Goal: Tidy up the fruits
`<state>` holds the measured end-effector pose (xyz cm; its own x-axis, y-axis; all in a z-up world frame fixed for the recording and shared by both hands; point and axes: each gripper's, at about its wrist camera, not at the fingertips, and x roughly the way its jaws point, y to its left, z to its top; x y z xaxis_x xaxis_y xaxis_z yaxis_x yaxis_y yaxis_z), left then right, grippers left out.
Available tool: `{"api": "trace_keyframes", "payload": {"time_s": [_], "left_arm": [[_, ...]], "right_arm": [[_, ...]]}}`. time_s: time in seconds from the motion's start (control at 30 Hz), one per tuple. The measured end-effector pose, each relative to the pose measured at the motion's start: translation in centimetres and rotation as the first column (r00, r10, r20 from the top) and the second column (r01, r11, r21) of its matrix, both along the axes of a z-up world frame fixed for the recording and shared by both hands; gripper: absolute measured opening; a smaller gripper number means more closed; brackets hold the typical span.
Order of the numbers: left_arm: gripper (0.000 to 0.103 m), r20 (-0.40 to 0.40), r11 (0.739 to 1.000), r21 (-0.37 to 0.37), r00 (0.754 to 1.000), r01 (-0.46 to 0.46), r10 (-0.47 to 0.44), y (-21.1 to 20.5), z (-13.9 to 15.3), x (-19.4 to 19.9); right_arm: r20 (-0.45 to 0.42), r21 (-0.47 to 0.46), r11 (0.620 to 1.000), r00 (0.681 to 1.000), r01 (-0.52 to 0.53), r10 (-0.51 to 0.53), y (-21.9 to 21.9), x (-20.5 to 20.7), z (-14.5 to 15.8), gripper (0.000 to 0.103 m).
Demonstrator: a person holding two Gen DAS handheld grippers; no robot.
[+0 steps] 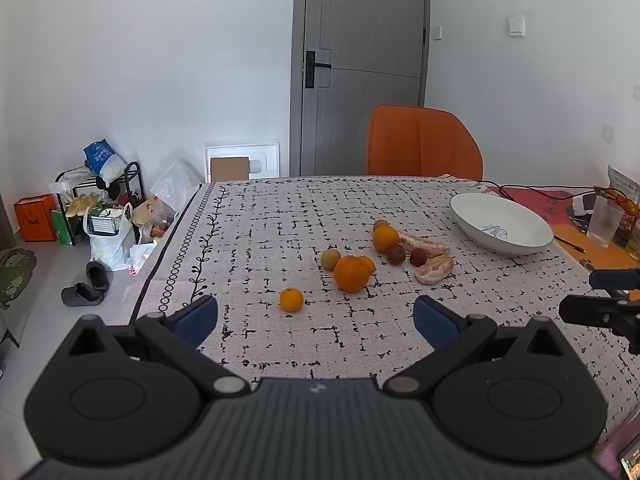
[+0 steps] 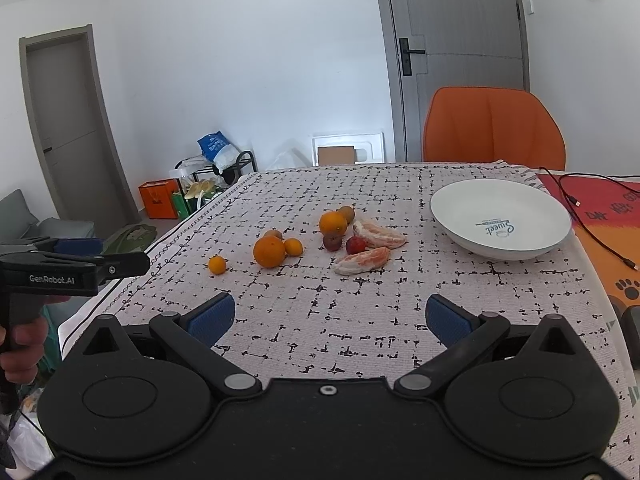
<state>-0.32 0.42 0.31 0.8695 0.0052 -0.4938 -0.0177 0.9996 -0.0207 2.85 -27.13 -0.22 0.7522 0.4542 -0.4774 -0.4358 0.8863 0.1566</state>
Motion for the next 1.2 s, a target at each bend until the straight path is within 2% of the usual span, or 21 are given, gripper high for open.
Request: {"api": "trace_keyframes", "payload": {"time_s": [0.47,0.87,1.07,1.2], "left_arm": [[0.103,0.002,1.0,-0.01,1.0,0.012,-0.012,0.3,-0.5,0.2],[0.103,0.0,0.998,-0.051,1.0,0.028,-0.028,0.7,-1.8,2.2],[0.101,0.003,0.996,-0.082,1.0,0.03,-0.03,1.3,-2.3,3.4],[0.1,-0.001,0.997,-0.077,1.0,0.023,-0.023,1.4,-2.8,4.5]], "right_arm": [[-0.016,-0.005,1.0,1.0,-0.002,0.001,0.3,0.3,-0.4,0.103],[-0.07,0.011,1.0,0.997,-0.008,0.009,0.4,2.3,-1.6,0.103],[-0.053,-0.002,0.999,0.998,-0.043,0.042,0.8,3.3,-1.8,0.103],[-0.07,-0.019,0.999,0.997,-0.044,0.042,1.4,4.5,-2.1,0.103]]}}
